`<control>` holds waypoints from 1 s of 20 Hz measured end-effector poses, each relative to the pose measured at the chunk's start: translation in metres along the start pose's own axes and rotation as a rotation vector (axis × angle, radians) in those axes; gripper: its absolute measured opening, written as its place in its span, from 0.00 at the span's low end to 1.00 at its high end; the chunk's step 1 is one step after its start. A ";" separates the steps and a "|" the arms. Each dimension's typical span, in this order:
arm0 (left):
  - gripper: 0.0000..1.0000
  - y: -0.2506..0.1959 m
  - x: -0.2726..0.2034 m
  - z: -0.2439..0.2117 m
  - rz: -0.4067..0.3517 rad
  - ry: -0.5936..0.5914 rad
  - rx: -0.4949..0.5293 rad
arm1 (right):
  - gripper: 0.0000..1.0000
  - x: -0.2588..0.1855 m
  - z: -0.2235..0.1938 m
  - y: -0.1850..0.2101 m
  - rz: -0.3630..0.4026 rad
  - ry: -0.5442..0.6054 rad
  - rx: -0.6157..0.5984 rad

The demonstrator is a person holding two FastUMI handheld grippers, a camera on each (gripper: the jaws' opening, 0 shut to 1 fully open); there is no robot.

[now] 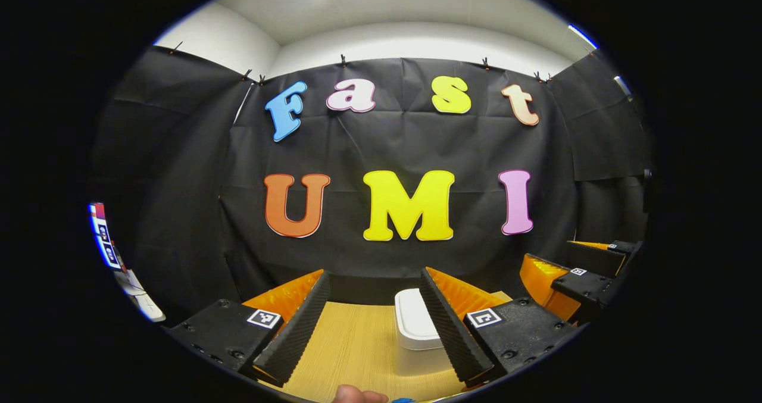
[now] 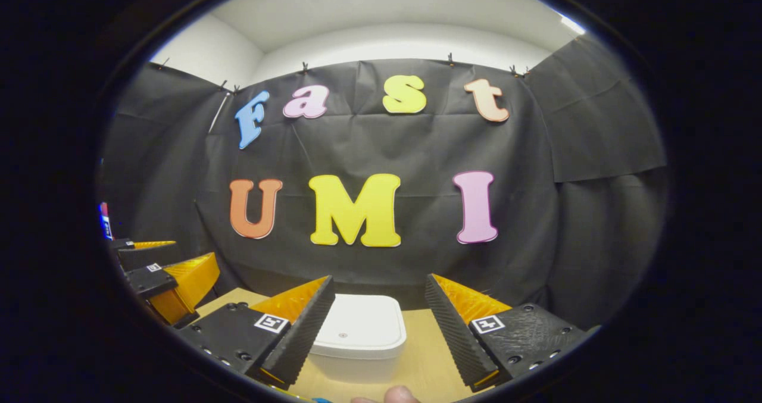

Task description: Press the lid of the desktop garbage bin to open it, pick up the crumpled paper on the desktop and throw it into the bin, then pick up the pop can on the desktop and drop it into the bin, and finally close the garbage bin lid.

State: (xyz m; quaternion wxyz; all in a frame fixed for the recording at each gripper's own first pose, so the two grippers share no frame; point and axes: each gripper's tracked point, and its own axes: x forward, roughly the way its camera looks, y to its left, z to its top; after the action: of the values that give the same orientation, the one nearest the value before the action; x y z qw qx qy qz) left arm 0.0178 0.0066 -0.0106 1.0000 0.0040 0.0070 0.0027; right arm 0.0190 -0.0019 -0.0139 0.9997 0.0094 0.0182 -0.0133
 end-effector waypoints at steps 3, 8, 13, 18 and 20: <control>0.97 0.003 -0.001 -0.002 0.002 -0.001 0.004 | 0.95 0.002 -0.002 0.003 0.003 0.008 -0.002; 0.97 0.004 -0.003 -0.001 0.007 -0.001 0.013 | 0.93 0.011 -0.015 0.006 0.011 0.037 -0.015; 0.97 0.001 -0.006 -0.003 0.007 0.004 0.020 | 0.95 0.026 -0.042 0.011 0.028 0.103 -0.035; 0.97 0.003 -0.010 -0.003 0.025 0.001 0.038 | 0.98 0.042 -0.071 0.021 0.062 0.176 -0.042; 0.97 0.008 -0.010 -0.006 0.037 0.009 0.045 | 0.96 0.048 -0.079 0.025 0.074 0.198 -0.029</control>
State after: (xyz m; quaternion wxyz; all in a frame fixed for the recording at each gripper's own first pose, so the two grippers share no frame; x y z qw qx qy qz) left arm 0.0076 0.0148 -0.0162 0.9994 0.0268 0.0115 0.0208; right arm 0.0649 0.0236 -0.0938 0.9928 -0.0032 0.1167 0.0249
